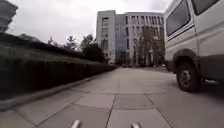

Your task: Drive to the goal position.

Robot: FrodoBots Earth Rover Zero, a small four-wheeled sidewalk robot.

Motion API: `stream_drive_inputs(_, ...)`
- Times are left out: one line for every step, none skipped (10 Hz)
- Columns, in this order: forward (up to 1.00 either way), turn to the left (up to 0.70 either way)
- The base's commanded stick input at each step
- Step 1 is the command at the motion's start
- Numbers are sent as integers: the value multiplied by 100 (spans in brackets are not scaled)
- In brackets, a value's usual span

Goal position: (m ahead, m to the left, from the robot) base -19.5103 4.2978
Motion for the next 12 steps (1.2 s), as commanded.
stream_drive_inputs(0,85)
stream_drive_inputs(0,85)
stream_drive_inputs(0,85)
stream_drive_inputs(0,85)
stream_drive_inputs(0,85)
stream_drive_inputs(0,85)
stream_drive_inputs(0,85)
stream_drive_inputs(0,85)
stream_drive_inputs(0,85)
stream_drive_inputs(0,85)
stream_drive_inputs(0,85)
stream_drive_inputs(0,85)
